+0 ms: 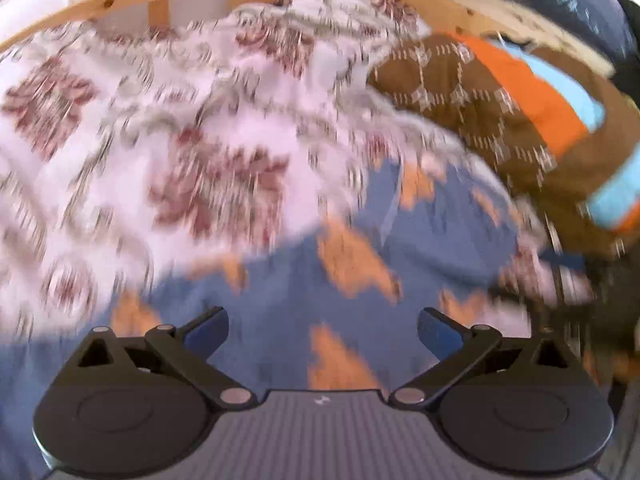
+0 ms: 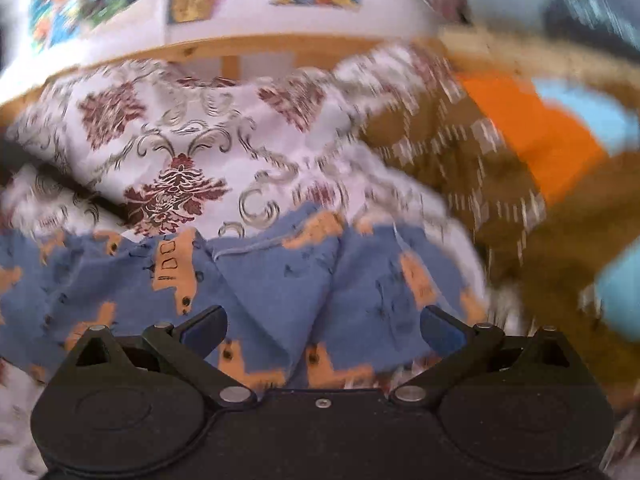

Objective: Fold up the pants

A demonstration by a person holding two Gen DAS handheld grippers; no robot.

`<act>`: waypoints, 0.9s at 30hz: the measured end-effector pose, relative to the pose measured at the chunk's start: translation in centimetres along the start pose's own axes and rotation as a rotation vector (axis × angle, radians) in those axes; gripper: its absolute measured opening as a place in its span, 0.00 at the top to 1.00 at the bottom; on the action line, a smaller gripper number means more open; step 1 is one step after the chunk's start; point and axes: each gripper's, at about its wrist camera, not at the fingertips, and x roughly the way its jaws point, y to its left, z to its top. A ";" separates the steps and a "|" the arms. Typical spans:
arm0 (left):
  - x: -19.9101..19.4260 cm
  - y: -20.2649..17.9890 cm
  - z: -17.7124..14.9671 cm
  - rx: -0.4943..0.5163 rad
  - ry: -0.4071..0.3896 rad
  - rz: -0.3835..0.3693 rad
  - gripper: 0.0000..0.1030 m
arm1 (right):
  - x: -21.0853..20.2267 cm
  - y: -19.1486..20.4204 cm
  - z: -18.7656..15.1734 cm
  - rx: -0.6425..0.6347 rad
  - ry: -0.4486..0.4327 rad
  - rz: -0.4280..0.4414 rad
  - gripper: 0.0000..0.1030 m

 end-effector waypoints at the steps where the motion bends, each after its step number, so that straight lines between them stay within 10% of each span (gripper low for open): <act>1: 1.2 0.2 1.4 0.013 -0.012 -0.025 0.00 | 0.3 0.6 0.0 -0.044 -0.012 -0.014 0.01; 10: 15.3 0.6 12.3 -0.022 0.178 -0.352 0.05 | 2.7 5.1 -1.3 -0.336 -0.018 -0.036 0.24; 15: 18.4 -0.2 14.3 0.020 0.231 -0.382 0.19 | 3.4 6.5 -1.4 -0.406 -0.026 -0.046 0.43; 22: 19.1 -1.9 14.1 0.127 0.248 -0.426 0.52 | 3.6 6.6 -1.5 -0.410 -0.023 -0.051 0.88; 27: 19.5 -3.1 13.8 0.185 0.260 -0.364 0.88 | 3.2 5.5 -0.9 -0.297 -0.024 -0.034 0.99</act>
